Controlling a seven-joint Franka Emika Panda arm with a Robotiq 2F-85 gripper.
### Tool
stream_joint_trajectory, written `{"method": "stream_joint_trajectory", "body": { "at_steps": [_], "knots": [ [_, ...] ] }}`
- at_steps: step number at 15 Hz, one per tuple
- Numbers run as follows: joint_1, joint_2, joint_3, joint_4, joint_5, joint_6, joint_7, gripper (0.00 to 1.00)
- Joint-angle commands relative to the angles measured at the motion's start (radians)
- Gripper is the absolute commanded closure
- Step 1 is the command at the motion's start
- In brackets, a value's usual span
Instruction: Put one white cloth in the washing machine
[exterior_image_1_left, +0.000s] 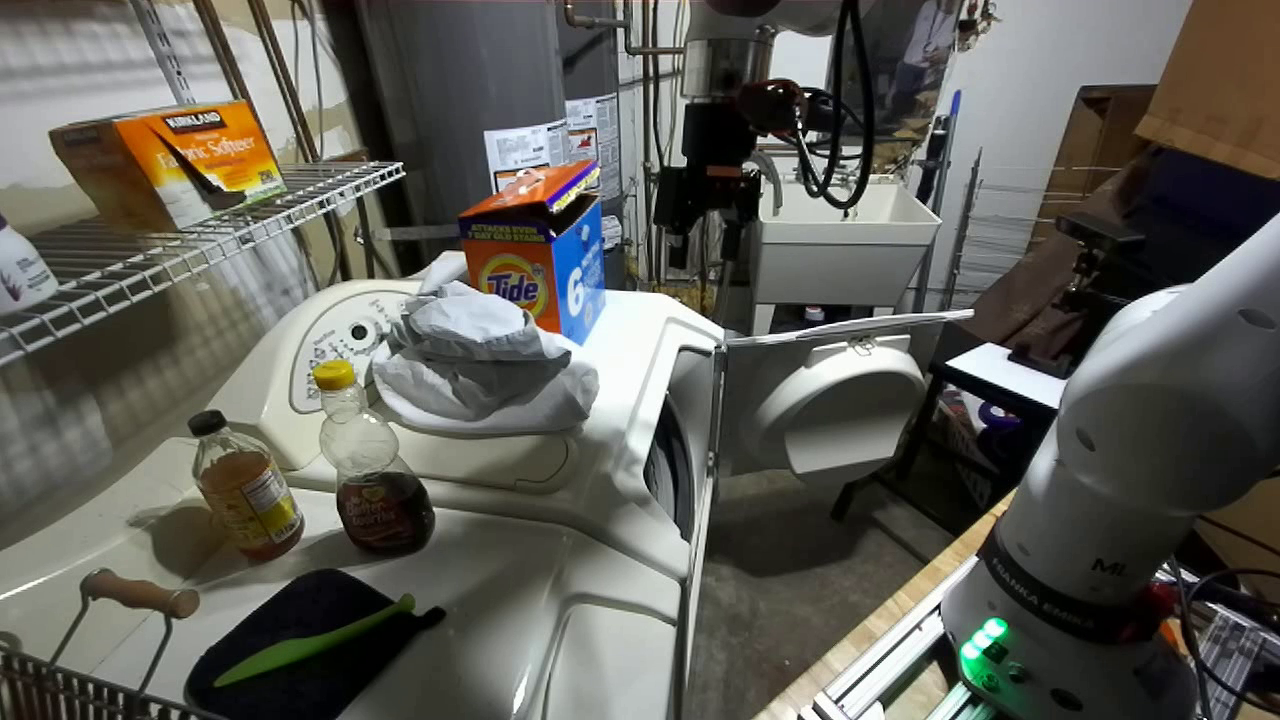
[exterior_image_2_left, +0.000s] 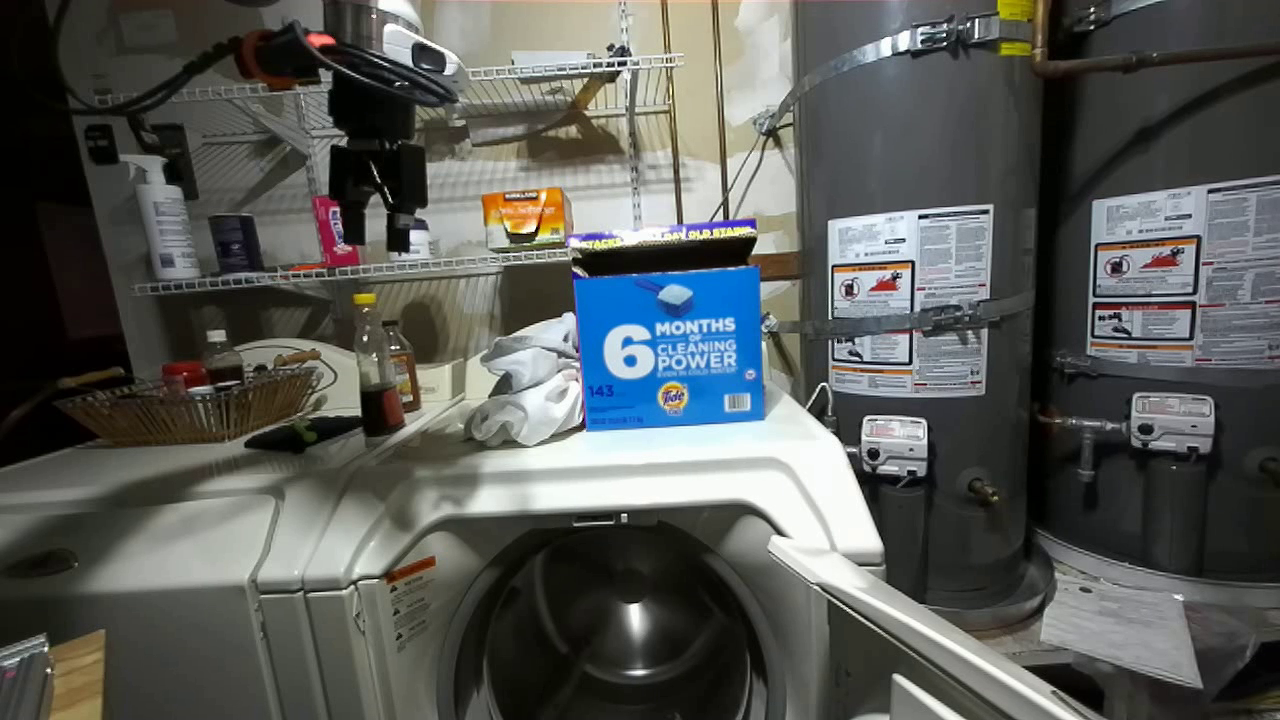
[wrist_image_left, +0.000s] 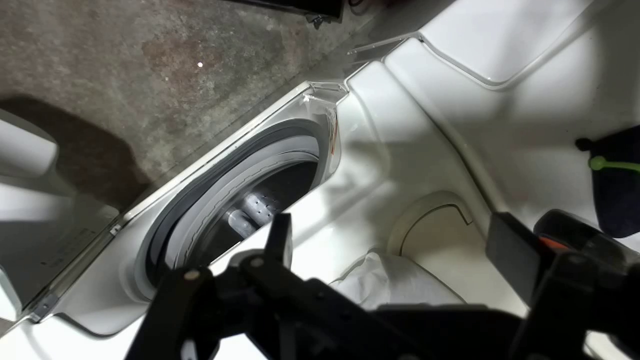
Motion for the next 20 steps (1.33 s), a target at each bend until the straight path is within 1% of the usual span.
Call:
{"method": "stream_joint_trajectory", "body": {
  "at_steps": [1, 3, 4, 5, 6, 7, 8, 11, 12, 13, 14, 17, 18, 19, 20],
  "knots": [
    [-0.012, 0.000, 0.010, 0.002, 0.004, -0.003, -0.004, 0.00],
    [-0.012, 0.000, 0.010, 0.002, 0.004, -0.003, -0.004, 0.00],
    [-0.005, 0.042, 0.007, 0.039, 0.019, 0.009, -0.019, 0.00],
    [0.001, 0.086, 0.014, 0.075, 0.004, 0.032, -0.045, 0.00],
    [0.004, 0.127, 0.022, 0.115, 0.012, 0.049, -0.035, 0.00],
    [0.004, 0.180, 0.038, 0.166, -0.010, 0.088, -0.027, 0.00],
    [0.012, 0.230, 0.043, 0.212, -0.003, 0.122, -0.049, 0.00],
    [0.014, 0.387, 0.081, 0.352, -0.032, 0.174, -0.021, 0.00],
    [0.015, 0.442, 0.091, 0.396, -0.036, 0.197, -0.004, 0.00],
    [0.015, 0.500, 0.102, 0.442, -0.041, 0.205, 0.062, 0.00],
    [0.017, 0.549, 0.111, 0.468, -0.083, 0.239, 0.123, 0.00],
    [0.055, 0.694, 0.108, 0.564, -0.195, 0.235, 0.328, 0.00],
    [0.074, 0.737, 0.103, 0.598, -0.213, 0.214, 0.373, 0.00],
    [0.092, 0.786, 0.101, 0.635, -0.227, 0.196, 0.391, 0.00],
    [0.098, 0.824, 0.107, 0.674, -0.229, 0.165, 0.310, 0.00]
  ]
}}
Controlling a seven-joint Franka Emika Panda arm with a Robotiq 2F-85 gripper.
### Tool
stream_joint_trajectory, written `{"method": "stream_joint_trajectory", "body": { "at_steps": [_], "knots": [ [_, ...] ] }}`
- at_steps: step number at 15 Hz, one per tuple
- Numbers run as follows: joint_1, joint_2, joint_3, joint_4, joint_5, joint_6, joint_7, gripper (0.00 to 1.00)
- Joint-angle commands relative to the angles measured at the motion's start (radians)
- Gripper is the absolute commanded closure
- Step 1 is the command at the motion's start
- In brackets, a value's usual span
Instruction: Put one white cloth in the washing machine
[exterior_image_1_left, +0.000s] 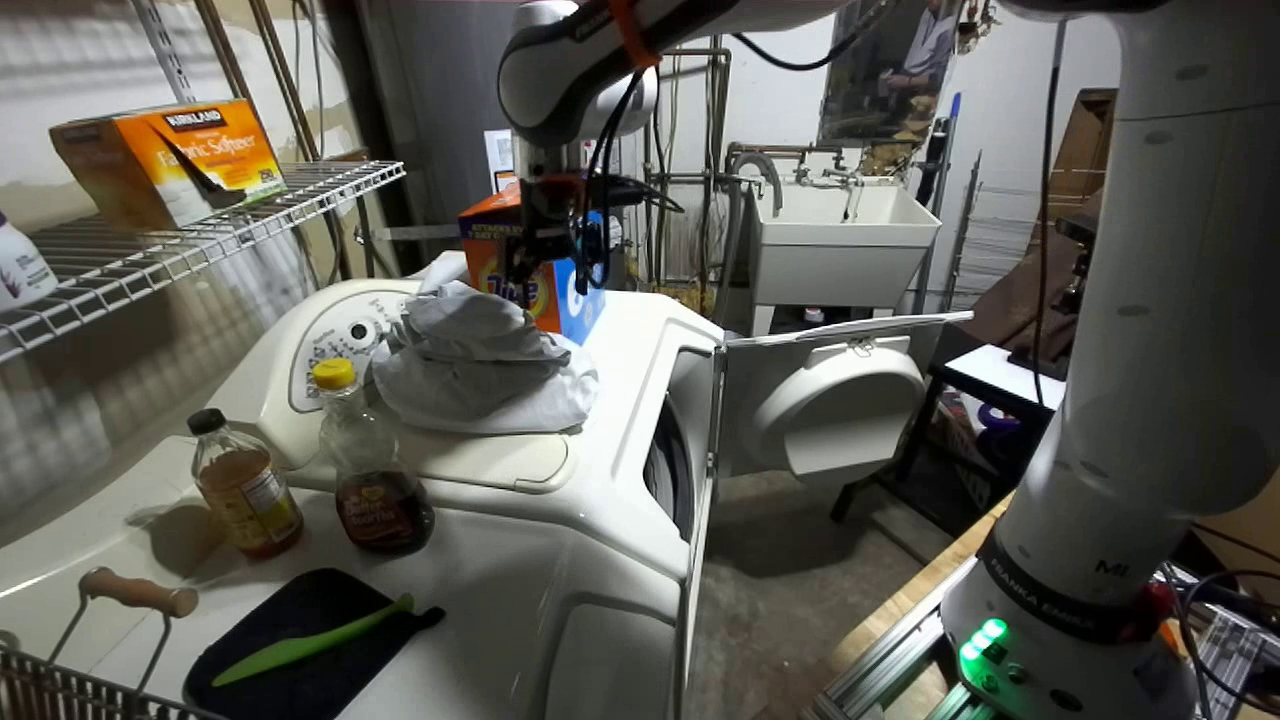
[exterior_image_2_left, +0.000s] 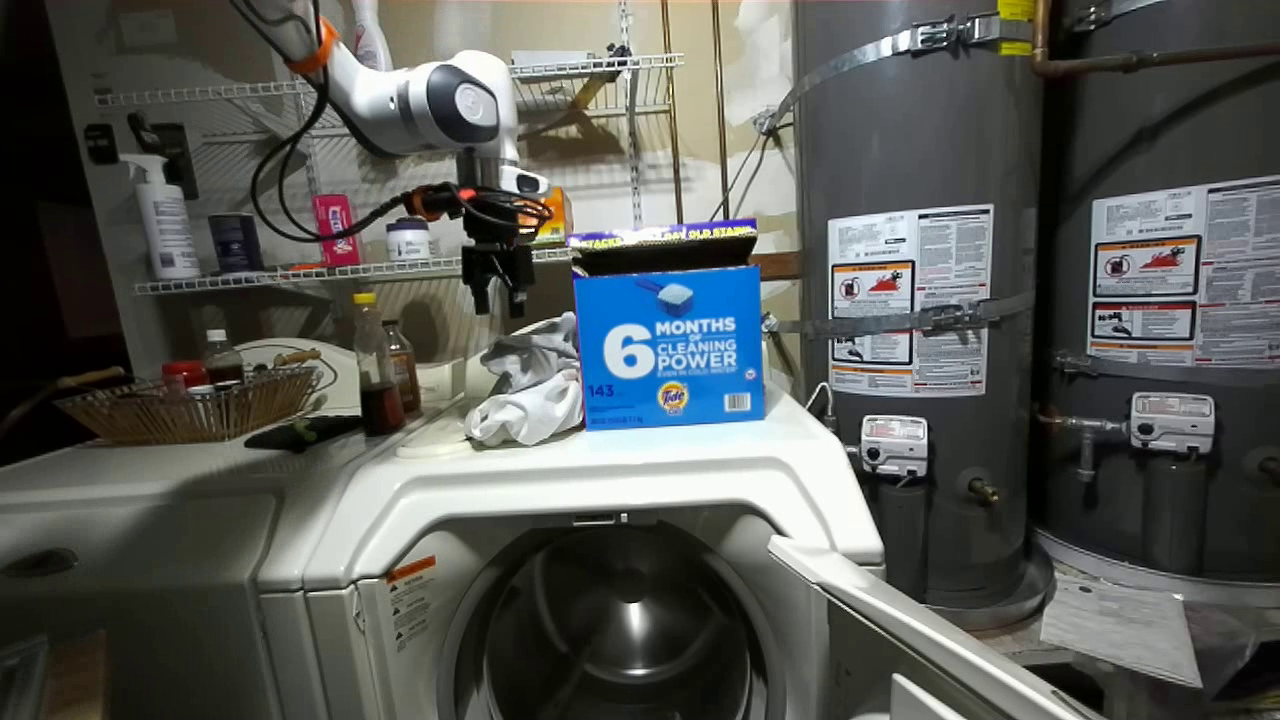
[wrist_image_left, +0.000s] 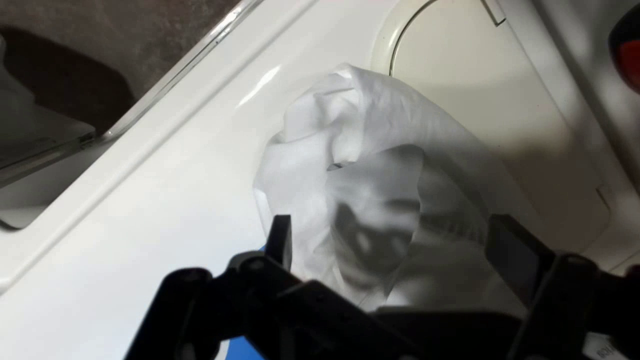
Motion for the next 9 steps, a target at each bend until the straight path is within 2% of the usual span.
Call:
{"method": "stream_joint_trajectory", "body": {
  "at_steps": [1, 3, 6, 9],
  "knots": [
    [0.027, 0.044, -0.012, 0.034, -0.010, -0.014, 0.003, 0.00],
    [0.049, 0.110, -0.013, 0.088, -0.017, -0.029, 0.000, 0.00],
    [0.052, 0.131, -0.016, 0.119, -0.019, -0.046, -0.003, 0.00],
    [0.082, 0.174, -0.017, 0.147, -0.034, 0.031, 0.061, 0.00]
  ]
}}
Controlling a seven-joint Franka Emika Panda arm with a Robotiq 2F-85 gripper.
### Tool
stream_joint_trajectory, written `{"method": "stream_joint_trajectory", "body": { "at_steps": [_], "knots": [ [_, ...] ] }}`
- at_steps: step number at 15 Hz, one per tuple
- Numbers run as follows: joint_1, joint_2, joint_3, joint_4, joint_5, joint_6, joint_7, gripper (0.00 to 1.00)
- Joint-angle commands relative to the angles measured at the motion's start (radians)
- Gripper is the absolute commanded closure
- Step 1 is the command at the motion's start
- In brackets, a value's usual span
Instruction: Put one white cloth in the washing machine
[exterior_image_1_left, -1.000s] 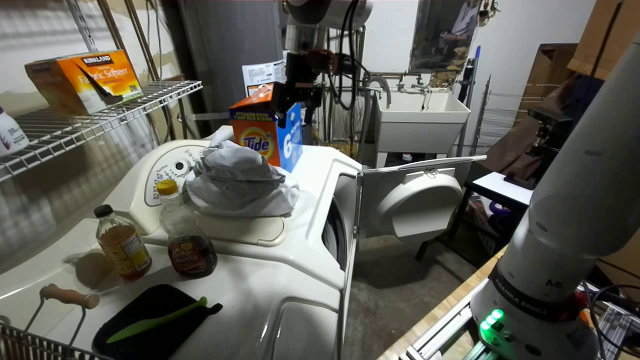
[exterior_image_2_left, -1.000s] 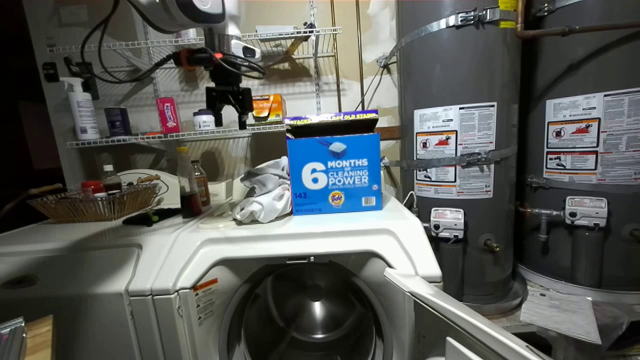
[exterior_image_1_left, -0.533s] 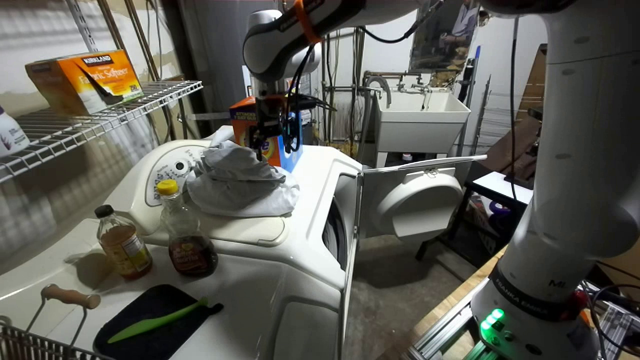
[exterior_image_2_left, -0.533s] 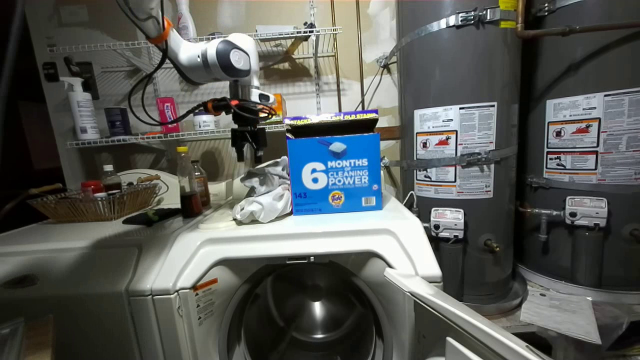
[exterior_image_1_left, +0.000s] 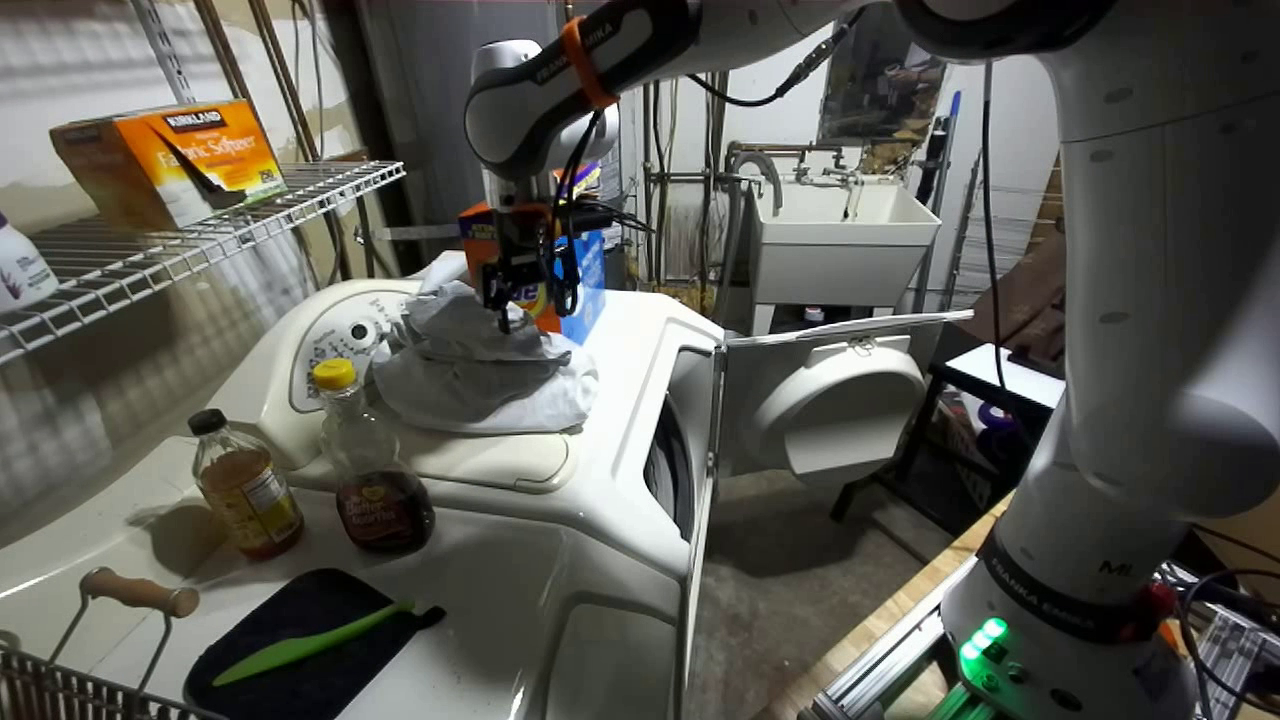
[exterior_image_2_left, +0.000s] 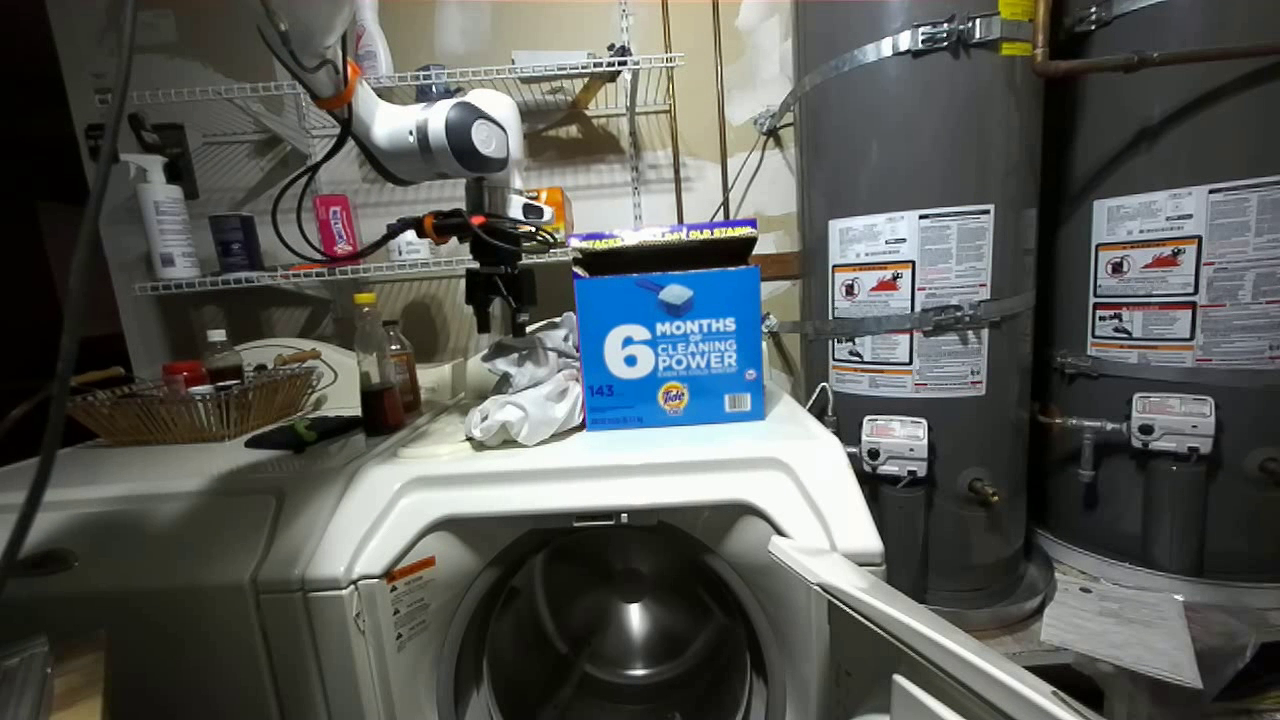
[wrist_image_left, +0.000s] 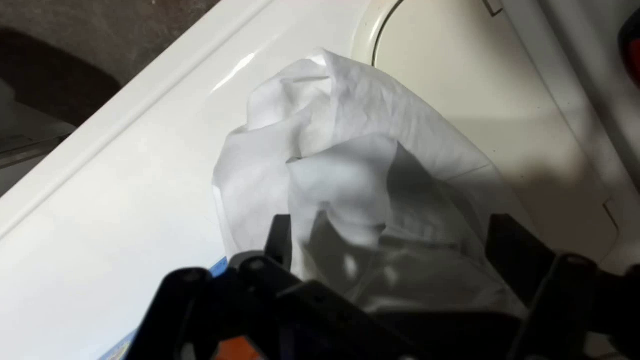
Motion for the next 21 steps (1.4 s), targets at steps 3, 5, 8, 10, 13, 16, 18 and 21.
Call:
{"method": "stream_joint_trajectory", "body": {
  "at_steps": [3, 5, 8, 10, 13, 16, 18, 21],
  "knots": [
    [0.102, 0.087, -0.045, 0.034, -0.082, 0.182, 0.186, 0.00],
    [0.173, 0.117, -0.106, 0.045, -0.208, 0.194, 0.320, 0.00],
    [0.244, 0.157, -0.172, 0.067, -0.343, 0.173, 0.494, 0.00],
    [0.277, 0.173, -0.208, 0.081, -0.434, 0.176, 0.601, 0.20],
    [0.283, 0.175, -0.211, 0.095, -0.495, 0.179, 0.673, 0.41],
    [0.245, 0.176, -0.168, 0.105, -0.429, 0.182, 0.642, 0.62],
    [0.234, 0.175, -0.153, 0.105, -0.410, 0.186, 0.624, 0.77],
    [0.228, 0.160, -0.134, 0.097, -0.395, 0.153, 0.601, 0.96]
  ]
}}
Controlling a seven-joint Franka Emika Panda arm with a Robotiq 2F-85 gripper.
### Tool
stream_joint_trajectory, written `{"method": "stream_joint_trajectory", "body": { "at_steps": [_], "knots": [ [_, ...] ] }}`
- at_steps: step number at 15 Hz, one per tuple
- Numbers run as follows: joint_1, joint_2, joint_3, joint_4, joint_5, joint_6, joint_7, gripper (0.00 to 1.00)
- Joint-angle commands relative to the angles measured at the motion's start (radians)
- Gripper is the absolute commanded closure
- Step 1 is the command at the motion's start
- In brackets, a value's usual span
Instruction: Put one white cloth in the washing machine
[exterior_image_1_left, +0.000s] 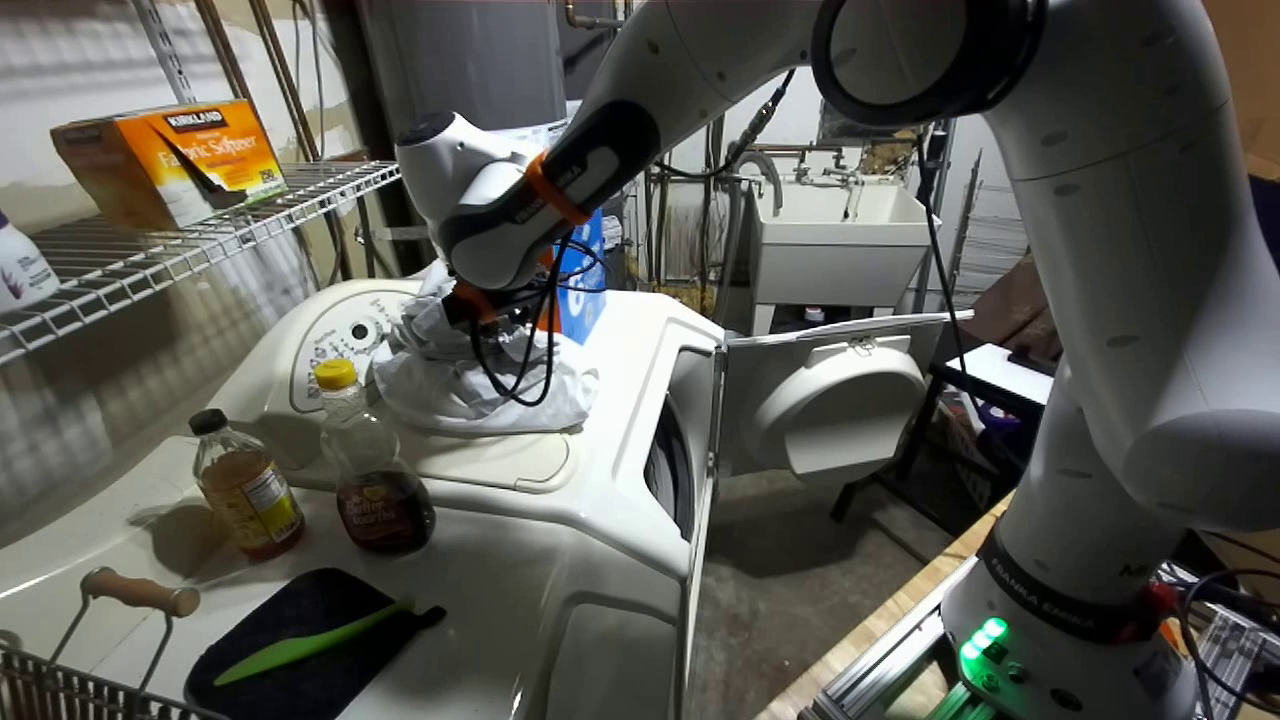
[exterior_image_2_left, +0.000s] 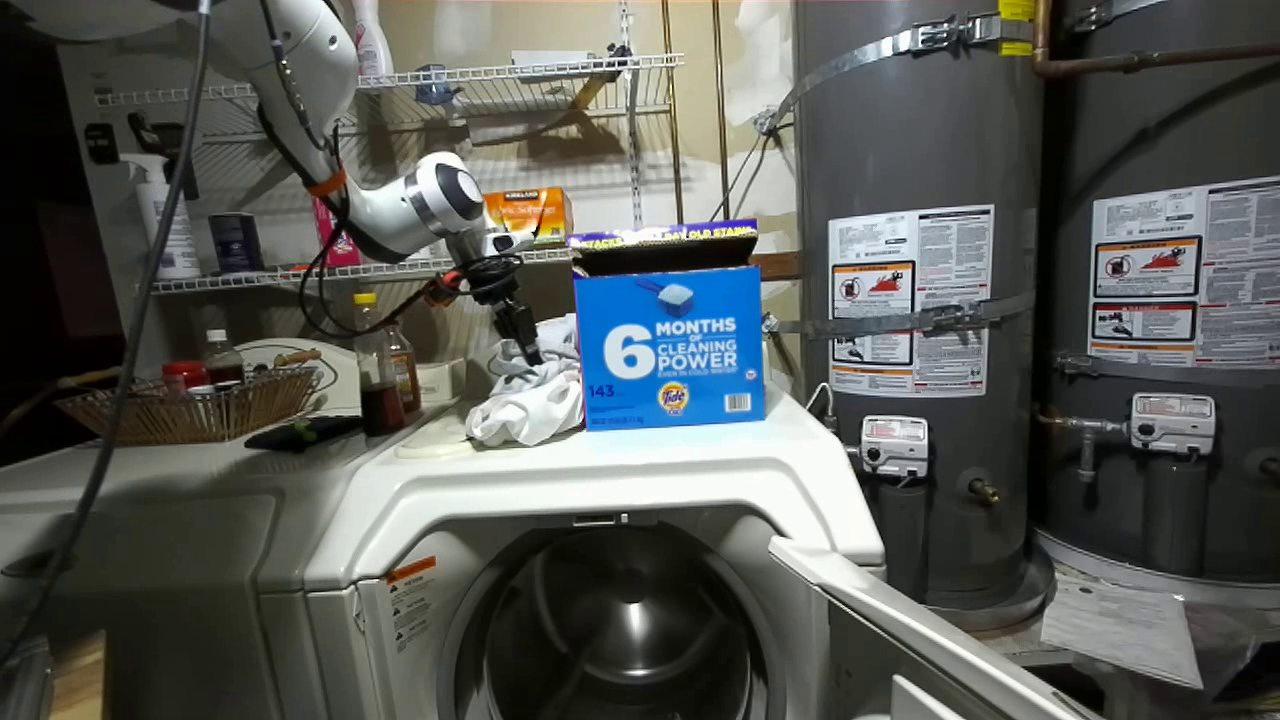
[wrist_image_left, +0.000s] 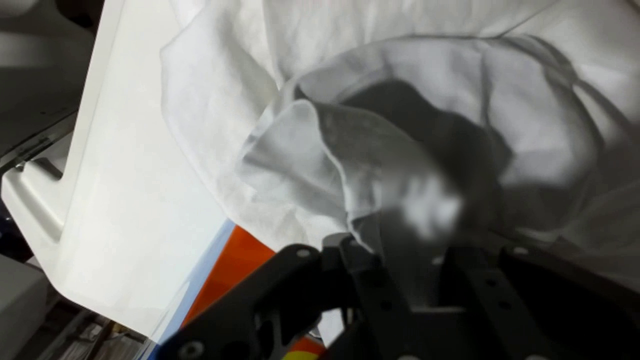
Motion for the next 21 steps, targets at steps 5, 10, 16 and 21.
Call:
{"method": "stream_joint_trajectory", "body": {
  "at_steps": [5, 10, 16, 21],
  "knots": [
    [-0.018, -0.056, 0.069, 0.001, 0.085, -0.145, -0.099, 0.99],
    [-0.018, -0.212, 0.107, -0.048, 0.086, -0.254, -0.080, 0.99],
    [-0.042, -0.426, 0.163, -0.133, 0.075, -0.325, -0.048, 0.99],
    [-0.096, -0.638, 0.214, -0.294, 0.109, -0.291, -0.037, 0.99]
  ]
}}
